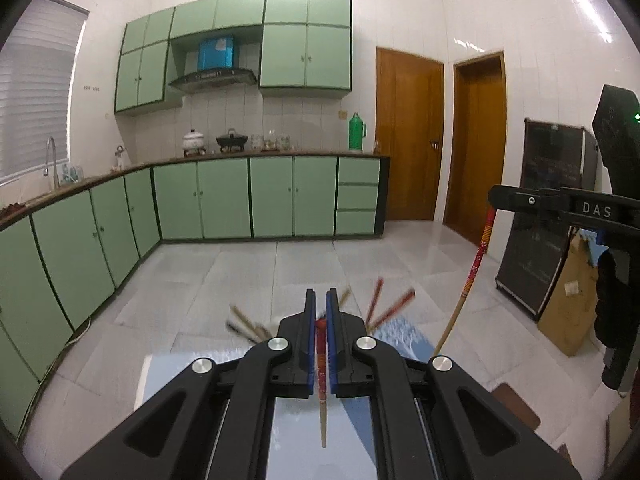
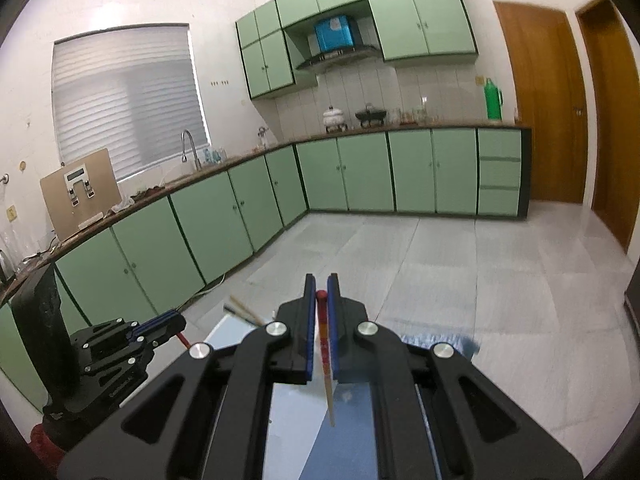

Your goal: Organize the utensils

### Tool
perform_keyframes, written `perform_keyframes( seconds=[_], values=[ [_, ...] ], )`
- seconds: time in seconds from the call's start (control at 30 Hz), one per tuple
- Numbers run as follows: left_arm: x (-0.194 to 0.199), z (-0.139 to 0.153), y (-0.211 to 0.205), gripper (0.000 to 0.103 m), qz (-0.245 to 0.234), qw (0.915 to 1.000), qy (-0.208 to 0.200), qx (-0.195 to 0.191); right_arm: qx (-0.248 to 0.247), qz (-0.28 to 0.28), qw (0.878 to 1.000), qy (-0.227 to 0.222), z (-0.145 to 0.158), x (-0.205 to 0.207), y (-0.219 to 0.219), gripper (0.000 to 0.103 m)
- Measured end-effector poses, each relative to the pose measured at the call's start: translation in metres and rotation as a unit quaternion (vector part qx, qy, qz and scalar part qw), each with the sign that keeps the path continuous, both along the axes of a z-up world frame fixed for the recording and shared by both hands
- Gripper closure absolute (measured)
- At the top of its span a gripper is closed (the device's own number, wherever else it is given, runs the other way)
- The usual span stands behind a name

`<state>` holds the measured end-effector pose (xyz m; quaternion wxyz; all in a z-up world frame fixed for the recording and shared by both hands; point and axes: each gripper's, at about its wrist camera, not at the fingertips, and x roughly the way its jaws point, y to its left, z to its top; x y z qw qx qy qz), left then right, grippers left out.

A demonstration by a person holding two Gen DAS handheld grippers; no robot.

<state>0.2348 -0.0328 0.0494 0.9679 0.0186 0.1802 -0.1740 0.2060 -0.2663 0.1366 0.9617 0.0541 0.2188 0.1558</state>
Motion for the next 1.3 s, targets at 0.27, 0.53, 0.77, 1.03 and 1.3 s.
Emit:
perform_keyframes(
  seconds=[0.27,0.53,0.77,1.03,1.3],
  values=[
    [0.04,0.054,0.002,0.098,0.015,0.9978,-0.062,-0.018,-0.015,-0.015,0.998,-0.055,0.048,0.039,-0.002,0.098],
    [0.09,0.062,-0.005,0.098,0.024,0.9958,-0.084,-0.029,-0.02,-0.018,0.997,-0.068,0.041,0.09,0.002,0.098],
    [0.129,0.013,-0.009,0.098,0.029,0.9983,-0.041,-0.029,-0.017,-0.002,1.0,-0.017,-0.01,0.125,0.009,0.098],
    [0.143,-0.021,-0.007,0.094,0.025,0.9995,0.007,-0.017,-0.003,0.007,0.999,0.035,-0.042,0.142,0.017,0.088],
    [0.116,-0.005,0.006,0.061,0.03,0.9991,-0.008,-0.028,0.012,-0.025,1.0,0.013,-0.027,0.117,-0.001,0.063]
  ],
)
